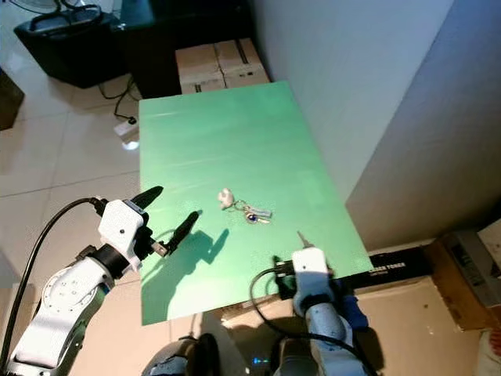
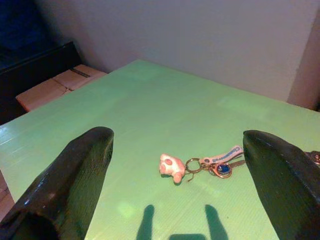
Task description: Hang keys on a hook
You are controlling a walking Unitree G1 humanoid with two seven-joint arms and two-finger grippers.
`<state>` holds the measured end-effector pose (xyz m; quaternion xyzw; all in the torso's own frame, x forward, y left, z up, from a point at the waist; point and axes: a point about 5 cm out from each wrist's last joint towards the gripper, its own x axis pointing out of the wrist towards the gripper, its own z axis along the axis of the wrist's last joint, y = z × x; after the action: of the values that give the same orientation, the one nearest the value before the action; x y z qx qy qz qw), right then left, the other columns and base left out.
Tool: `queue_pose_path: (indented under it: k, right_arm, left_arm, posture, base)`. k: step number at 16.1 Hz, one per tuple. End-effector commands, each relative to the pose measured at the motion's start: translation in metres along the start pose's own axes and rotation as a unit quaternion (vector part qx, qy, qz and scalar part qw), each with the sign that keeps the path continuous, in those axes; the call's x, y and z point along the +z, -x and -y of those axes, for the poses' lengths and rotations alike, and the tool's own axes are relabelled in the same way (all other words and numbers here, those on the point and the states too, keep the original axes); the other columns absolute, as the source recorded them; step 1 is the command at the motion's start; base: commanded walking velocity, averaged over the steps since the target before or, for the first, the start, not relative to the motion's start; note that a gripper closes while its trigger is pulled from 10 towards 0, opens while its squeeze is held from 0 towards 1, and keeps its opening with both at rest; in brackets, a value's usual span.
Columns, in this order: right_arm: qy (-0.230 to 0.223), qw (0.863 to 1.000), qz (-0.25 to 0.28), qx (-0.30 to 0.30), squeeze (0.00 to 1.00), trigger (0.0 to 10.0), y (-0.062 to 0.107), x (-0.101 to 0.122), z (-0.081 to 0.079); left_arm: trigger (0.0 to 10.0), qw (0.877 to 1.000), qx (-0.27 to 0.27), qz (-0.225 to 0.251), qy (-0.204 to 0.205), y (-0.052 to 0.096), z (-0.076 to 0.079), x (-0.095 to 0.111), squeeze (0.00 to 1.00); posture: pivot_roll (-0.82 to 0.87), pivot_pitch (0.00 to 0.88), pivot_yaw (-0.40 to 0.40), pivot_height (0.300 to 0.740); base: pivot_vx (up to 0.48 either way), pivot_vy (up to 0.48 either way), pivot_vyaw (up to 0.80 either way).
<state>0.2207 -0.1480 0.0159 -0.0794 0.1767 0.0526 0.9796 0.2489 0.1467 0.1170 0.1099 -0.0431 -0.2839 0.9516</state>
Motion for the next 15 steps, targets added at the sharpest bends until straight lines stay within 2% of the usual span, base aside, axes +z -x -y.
queue_pose_path:
  k: [1,4,9,10,11,15]
  right_arm:
    - [-0.004,0.999,-0.023,-0.032,1.00,10.0,0.001,-0.010,0.006]
    - [-0.005,0.996,-0.041,-0.080,1.00,10.0,-0.005,-0.013,0.017]
    - [0.001,0.996,-0.050,-0.071,0.98,10.0,-0.023,-0.007,0.019]
    - [-0.011,0.996,-0.055,-0.067,0.55,10.0,-0.027,-0.007,0.018]
    - [-0.017,0.996,-0.057,-0.067,0.01,10.0,-0.028,-0.007,0.017]
    - [-0.040,0.994,-0.081,-0.059,0.00,10.0,-0.032,-0.012,0.014]
  left_arm:
    - [10.0,1.000,-0.007,0.007,-0.007,0.003,-0.001,0.004,0.00]
    - [10.0,1.000,-0.016,0.011,-0.005,0.003,0.001,0.005,0.00]
    - [10.0,1.000,-0.014,0.014,-0.006,0.004,0.000,0.006,0.00]
    - [10.0,1.000,-0.015,0.014,-0.006,0.004,0.001,0.006,0.00]
    - [10.0,1.000,-0.017,0.015,-0.005,0.004,0.001,0.006,0.00]
    - [10.0,0.994,-0.099,0.022,0.046,0.011,0.015,0.009,0.00]
  posture:
    - [-0.06,0.188,0.110,0.740]
    - [-0.06,0.187,0.111,0.740]
    - [-0.05,0.180,0.096,0.740]
    - [-0.05,0.178,0.093,0.740]
    - [-0.05,0.177,0.093,0.740]
    - [-0.05,0.163,0.094,0.740]
  base:
    - [0.000,0.000,0.00]
    - [0.000,0.000,0.00]
    - [0.000,0.000,0.00]
    - [0.000,0.000,0.00]
    - [0.000,0.000,0.00]
    - [0.000,0.000,0.00]
